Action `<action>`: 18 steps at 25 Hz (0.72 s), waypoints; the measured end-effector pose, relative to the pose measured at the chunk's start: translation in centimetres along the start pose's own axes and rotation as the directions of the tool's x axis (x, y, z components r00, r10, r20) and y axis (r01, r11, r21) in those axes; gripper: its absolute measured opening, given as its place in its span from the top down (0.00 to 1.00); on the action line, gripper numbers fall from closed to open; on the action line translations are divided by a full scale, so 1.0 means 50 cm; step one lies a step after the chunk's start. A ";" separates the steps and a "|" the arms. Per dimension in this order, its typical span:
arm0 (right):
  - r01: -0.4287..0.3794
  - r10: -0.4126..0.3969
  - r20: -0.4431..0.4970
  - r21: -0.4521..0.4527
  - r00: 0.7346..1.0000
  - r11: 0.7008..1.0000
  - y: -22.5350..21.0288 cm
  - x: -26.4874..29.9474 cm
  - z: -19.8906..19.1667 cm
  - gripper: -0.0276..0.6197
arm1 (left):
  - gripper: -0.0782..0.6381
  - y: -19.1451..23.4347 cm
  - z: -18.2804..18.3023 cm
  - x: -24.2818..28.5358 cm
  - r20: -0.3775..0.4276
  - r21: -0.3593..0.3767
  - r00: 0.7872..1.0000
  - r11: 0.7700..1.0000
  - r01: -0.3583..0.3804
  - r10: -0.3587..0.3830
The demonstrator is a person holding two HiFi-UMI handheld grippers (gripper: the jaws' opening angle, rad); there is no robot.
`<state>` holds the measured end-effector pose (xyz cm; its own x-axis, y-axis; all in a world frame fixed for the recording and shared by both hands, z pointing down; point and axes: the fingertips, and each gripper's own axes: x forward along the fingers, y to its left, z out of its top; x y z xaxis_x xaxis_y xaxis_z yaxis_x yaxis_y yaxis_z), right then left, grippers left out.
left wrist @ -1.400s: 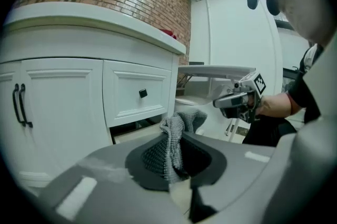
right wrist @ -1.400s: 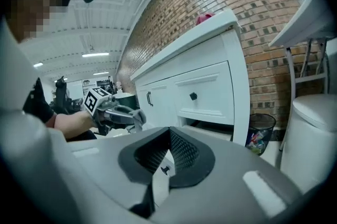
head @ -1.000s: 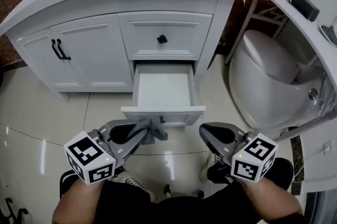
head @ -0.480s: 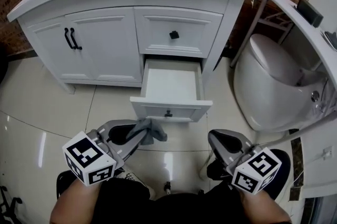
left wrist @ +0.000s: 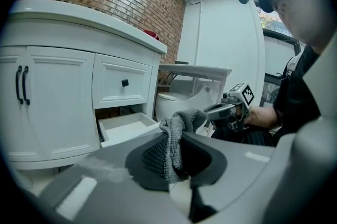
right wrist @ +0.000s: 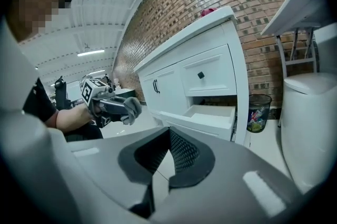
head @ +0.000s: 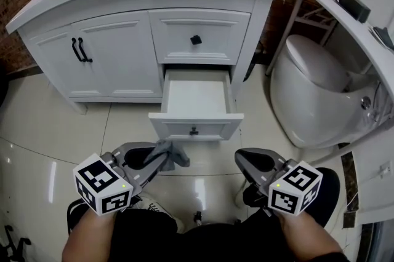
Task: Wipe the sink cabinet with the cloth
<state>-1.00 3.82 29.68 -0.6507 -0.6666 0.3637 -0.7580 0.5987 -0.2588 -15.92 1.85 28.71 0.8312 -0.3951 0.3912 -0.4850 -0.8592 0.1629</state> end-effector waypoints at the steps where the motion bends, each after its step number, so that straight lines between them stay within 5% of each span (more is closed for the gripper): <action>1: -0.002 0.002 -0.006 0.001 1.000 1.000 0.001 0.002 -0.003 0.95 | 0.84 0.000 0.000 -0.003 -0.004 0.003 1.000 1.000 0.003 -0.003; 18: -0.016 0.016 -0.018 0.005 1.000 1.000 0.003 0.005 -0.010 0.95 | 0.84 -0.017 -0.019 0.009 -0.063 0.027 0.996 0.998 0.062 -0.061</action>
<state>-1.24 3.96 30.19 -0.6619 -0.6487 0.3757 -0.7477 0.6071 -0.2690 -15.38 2.73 29.61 0.8403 -0.3210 0.4369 -0.4246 -0.8908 0.1620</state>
